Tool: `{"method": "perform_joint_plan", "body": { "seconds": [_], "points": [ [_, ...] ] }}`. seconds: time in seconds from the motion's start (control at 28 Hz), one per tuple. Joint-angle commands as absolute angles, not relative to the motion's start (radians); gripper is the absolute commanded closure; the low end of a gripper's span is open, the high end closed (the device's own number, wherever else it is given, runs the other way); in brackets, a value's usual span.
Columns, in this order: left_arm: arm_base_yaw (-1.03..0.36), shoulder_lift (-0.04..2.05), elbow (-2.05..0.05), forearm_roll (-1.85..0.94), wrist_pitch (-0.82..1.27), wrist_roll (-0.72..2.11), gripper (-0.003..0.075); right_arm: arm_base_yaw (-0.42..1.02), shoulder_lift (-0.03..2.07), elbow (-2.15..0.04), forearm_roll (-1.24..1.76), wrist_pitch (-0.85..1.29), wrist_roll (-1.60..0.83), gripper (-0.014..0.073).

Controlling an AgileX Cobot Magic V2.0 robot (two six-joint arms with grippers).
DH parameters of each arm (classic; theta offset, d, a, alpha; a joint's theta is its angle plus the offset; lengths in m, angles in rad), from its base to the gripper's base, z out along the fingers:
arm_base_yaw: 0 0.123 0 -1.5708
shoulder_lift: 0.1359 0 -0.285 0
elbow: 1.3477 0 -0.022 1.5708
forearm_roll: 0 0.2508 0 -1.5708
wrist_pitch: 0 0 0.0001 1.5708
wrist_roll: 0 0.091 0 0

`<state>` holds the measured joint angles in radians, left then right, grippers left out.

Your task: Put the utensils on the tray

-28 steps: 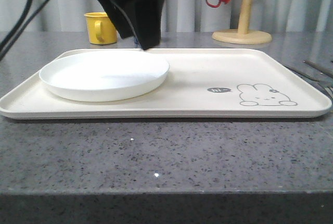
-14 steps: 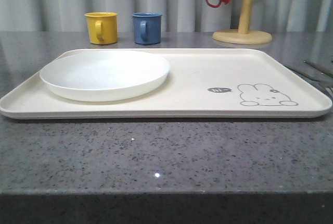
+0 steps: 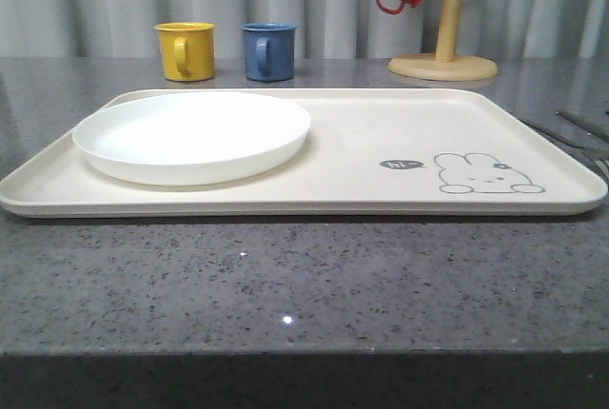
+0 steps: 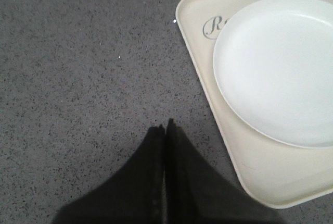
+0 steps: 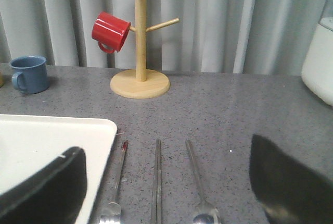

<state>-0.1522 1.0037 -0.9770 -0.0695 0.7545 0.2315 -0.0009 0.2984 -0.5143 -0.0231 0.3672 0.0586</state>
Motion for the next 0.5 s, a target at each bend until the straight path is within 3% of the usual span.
{"method": "perform_joint_plan", "body": {
  "seconds": [0.0,0.46],
  "points": [
    [-0.153,0.847,-0.853,-0.092,0.524,0.219,0.0738,-0.005,0.316,-0.552,-0.026,0.289,0.053,-0.006],
    [-0.153,0.361,-0.482,-0.1,0.293,0.219,0.0738,-0.005,0.316,-0.552,-0.026,0.289,0.053,-0.006]
  ]
}}
